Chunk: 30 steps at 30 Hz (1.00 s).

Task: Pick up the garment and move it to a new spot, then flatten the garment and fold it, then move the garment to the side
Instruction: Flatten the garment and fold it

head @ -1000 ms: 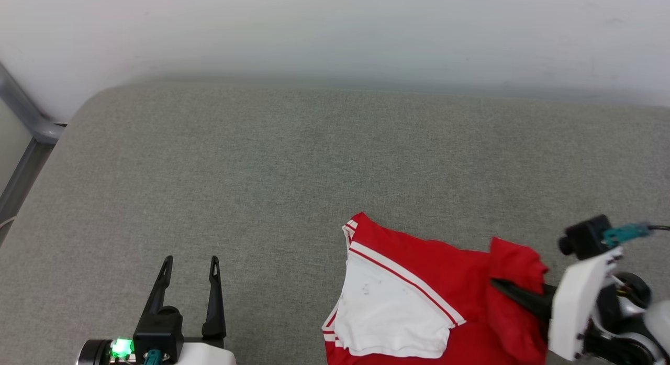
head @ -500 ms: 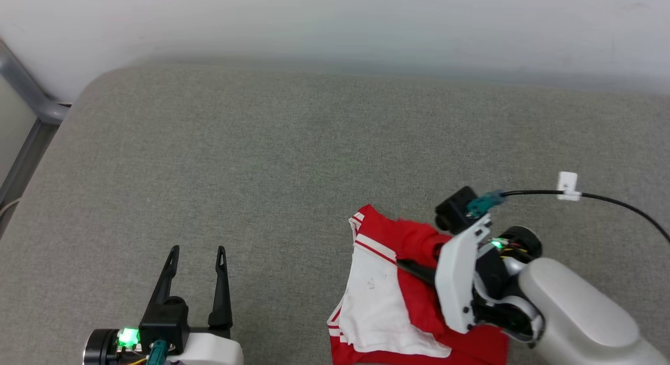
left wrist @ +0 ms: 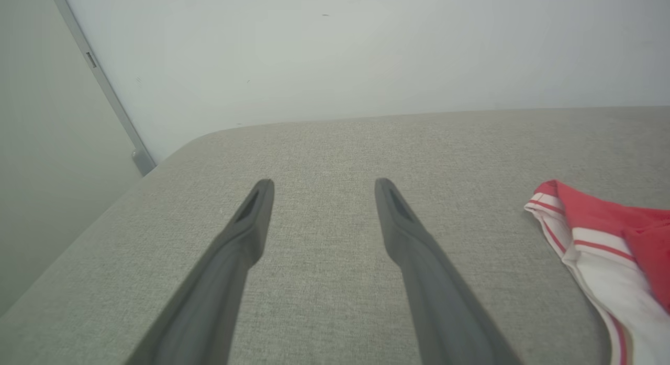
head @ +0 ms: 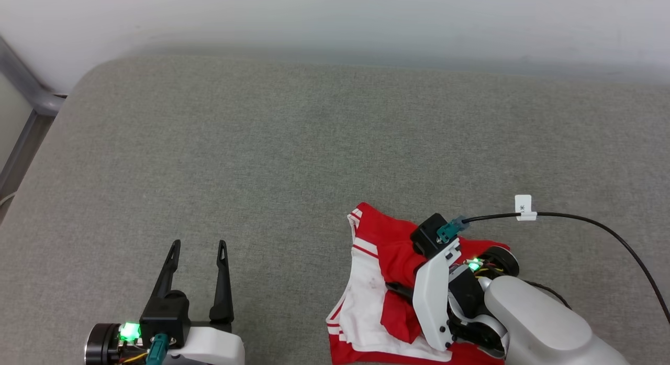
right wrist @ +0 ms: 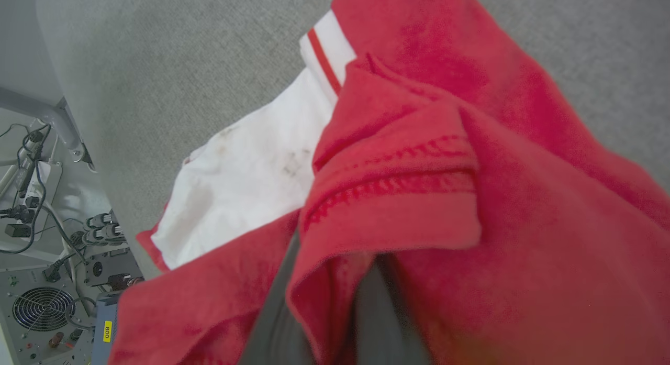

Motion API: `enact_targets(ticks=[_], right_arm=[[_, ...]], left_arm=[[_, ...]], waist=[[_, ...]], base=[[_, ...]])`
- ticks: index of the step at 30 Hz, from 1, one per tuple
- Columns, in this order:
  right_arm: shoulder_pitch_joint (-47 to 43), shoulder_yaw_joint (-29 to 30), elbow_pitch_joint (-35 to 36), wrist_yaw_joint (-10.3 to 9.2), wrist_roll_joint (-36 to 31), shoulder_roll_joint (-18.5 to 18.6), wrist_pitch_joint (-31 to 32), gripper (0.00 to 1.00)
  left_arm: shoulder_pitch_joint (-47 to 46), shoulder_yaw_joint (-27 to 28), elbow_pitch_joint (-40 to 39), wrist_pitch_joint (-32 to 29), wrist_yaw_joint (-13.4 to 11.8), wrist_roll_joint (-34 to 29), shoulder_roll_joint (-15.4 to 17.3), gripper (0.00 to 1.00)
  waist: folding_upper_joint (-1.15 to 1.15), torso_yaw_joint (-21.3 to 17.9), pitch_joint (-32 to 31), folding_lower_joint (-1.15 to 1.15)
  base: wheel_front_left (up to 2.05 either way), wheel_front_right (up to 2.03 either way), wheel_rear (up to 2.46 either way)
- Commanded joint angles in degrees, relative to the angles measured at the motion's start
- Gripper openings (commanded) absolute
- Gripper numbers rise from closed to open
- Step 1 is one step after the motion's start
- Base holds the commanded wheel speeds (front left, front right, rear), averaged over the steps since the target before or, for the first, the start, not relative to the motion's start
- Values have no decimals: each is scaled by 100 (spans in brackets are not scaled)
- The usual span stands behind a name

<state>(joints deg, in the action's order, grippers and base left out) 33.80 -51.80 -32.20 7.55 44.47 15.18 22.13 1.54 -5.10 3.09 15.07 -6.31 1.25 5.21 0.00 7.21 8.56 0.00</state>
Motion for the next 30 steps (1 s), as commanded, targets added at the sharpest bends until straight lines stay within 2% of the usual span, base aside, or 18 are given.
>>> enact_targets(ticks=[1, 2, 3, 4, 8, 9, 12, 15, 19, 26, 30], right_arm=[[81, -56, 17, -12, 67, 64, -194, 7], [91, -79, 105, -11, 83, 89, -288, 29], [102, -96, 205, -11, 89, 133, -391, 70], [104, -103, 308, -10, 81, 186, -499, 100], [31, -64, 615, -10, 16, 415, -738, 100], [-62, 22, 838, -10, -54, 579, -885, 100], [-148, 238, 1066, -9, -137, 735, -1102, 100], [-305, 690, 1319, -9, -430, 943, -1510, 100], [-687, 1535, 1571, -9, -946, 1007, -2114, 100], [-1586, 3129, 1895, -9, -2053, 709, -3051, 100], [-2117, 3886, 2094, -9, -2625, 329, -3396, 100]], left_arm=[[1, 24, 27, 12, 14, -26, 21, 100], [3, 29, 37, 12, 16, -31, 29, 100], [6, 37, 44, 12, 19, -36, 37, 100], [13, 45, 52, 12, 18, -44, 44, 100], [41, 57, 53, 12, 13, -57, 56, 100], [58, 57, 39, 12, 21, -61, 61, 100], [95, 61, 25, 12, 23, -65, 67, 100], [139, 64, 12, 12, 29, -45, 69, 100], [183, 65, -22, 12, 45, -43, 79, 100], [289, 83, -55, 12, 59, -29, 108, 100], [352, 68, -68, 12, 82, -27, 125, 100]], waist=[[0, -67, -54, 0], [0, -93, -84, 0], [0, -119, -115, 0], [0, -148, -147, 0], [0, -237, -231, 0], [0, -289, -279, 0], [0, -342, -323, 0], [0, -412, -383, 0], [0, -486, -466, 0], [0, -591, -616, 0], [0, -627, -693, 0]], base=[[0, 0, 0], [0, 0, 0], [0, 0, 0], [0, 0, 0], [0, 0, 0], [0, 0, 0], [0, 0, 0], [0, 0, 0], [0, 0, 0], [0, 0, 0], [0, 0, 0]])
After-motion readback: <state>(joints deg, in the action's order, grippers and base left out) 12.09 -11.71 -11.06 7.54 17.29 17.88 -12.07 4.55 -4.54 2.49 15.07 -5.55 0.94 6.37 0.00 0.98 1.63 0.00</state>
